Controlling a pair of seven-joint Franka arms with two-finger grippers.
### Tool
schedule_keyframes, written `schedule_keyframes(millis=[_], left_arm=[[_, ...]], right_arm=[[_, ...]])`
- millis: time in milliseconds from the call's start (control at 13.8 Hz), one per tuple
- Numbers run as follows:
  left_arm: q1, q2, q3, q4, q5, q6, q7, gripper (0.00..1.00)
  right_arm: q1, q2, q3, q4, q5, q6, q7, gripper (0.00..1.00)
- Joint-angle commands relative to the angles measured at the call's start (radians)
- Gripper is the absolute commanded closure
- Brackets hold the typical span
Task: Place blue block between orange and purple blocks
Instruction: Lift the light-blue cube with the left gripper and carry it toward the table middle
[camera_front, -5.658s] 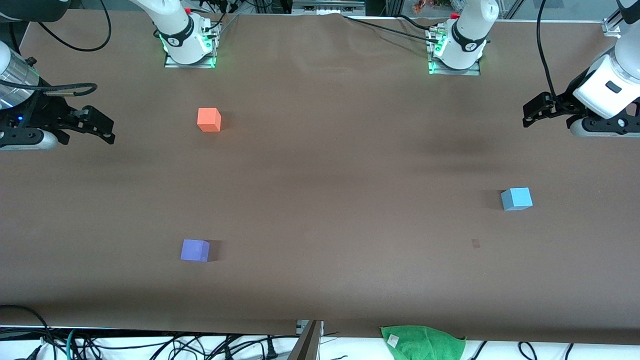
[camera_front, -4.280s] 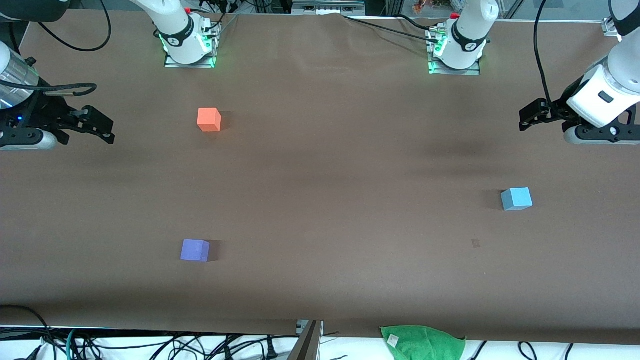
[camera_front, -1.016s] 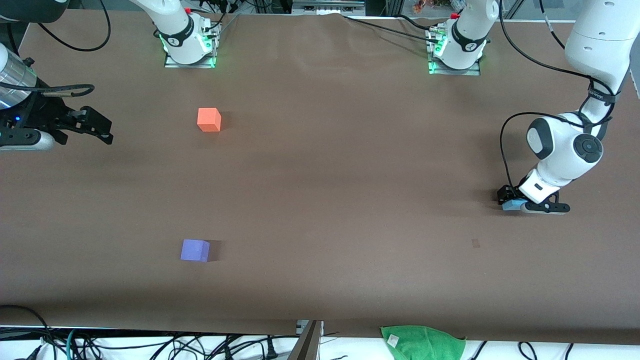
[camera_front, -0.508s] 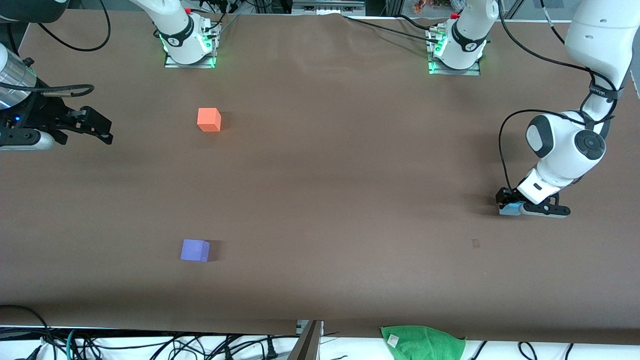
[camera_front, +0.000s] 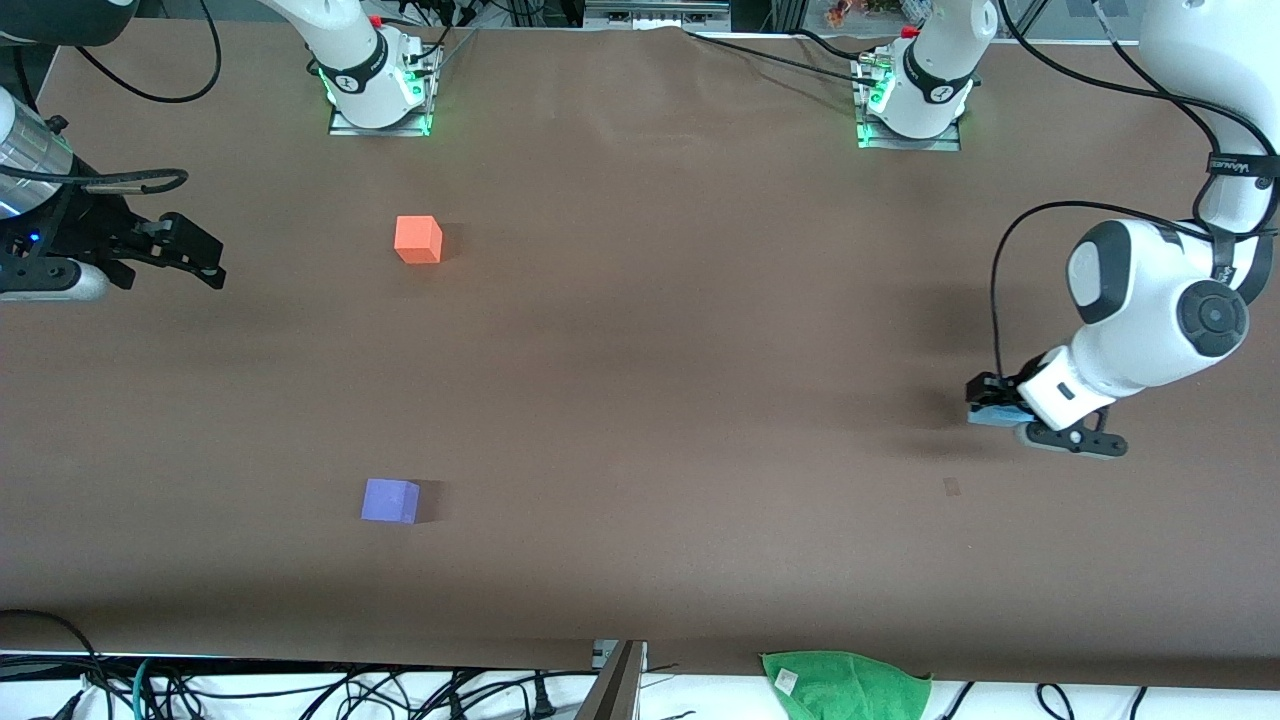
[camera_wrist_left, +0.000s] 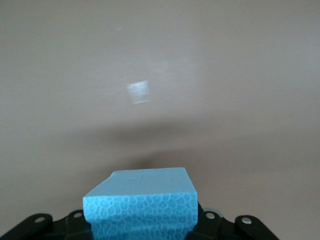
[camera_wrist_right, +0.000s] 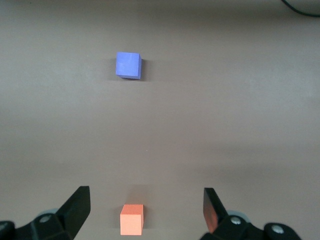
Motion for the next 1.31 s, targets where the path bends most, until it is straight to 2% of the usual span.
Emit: schedule_keyframes(millis=[0,145,363,435,580,798,943,1016,1088,1233], left_arm=[[-0.150,0.020,-0.012,0.088,0.016,-0.084,-0.167,0.72],[-0.269,0.075,-0.012,0.114,0.008,-0.077,-0.332,0.72],[-0.433,0.229,-0.012,0.320,0.013,-0.078,-0.460,0.69],[-0.484,0.256,-0.011,0.347,0.014,-0.077,-0.508,0.69],[-0.547,0.291,-0.006,0.352,0.014,-0.040,-0.597,0.69],[-0.626,0.369,0.003,0.349,0.019,0.110,-0.664,0.69],[-0.659,0.391,0.029,0.346,0.022,0.119,-0.666,0.68],[-0.682,0.397,0.049,0.346,0.037,0.119,-0.669,0.63],[-0.705,0.406,0.064,0.342,0.053,0.121,-0.681,0.52],[-0.718,0.423,0.072,0.339,0.094,0.184,-0.709,0.23]], right_arm=[[-0.004,0.000,-0.001,0.006,0.014,-0.007,-0.008,0.00],[-0.004,0.000,-0.001,0.006,0.014,-0.007,-0.008,0.00],[-0.006,0.000,-0.003,0.006,0.014,-0.007,-0.008,0.00],[-0.006,0.000,-0.003,0.006,0.014,-0.007,-0.008,0.00],[-0.006,0.000,-0.003,0.006,0.014,-0.007,-0.008,0.00],[-0.006,0.000,-0.003,0.006,0.014,-0.006,-0.009,0.00],[-0.009,0.000,-0.003,0.006,0.014,-0.009,-0.009,0.00],[-0.007,0.000,-0.001,0.006,0.013,-0.009,0.003,0.00],[-0.003,0.002,-0.001,0.008,0.010,-0.009,0.004,0.00],[-0.003,0.003,-0.001,0.006,0.008,-0.009,0.006,0.00]])
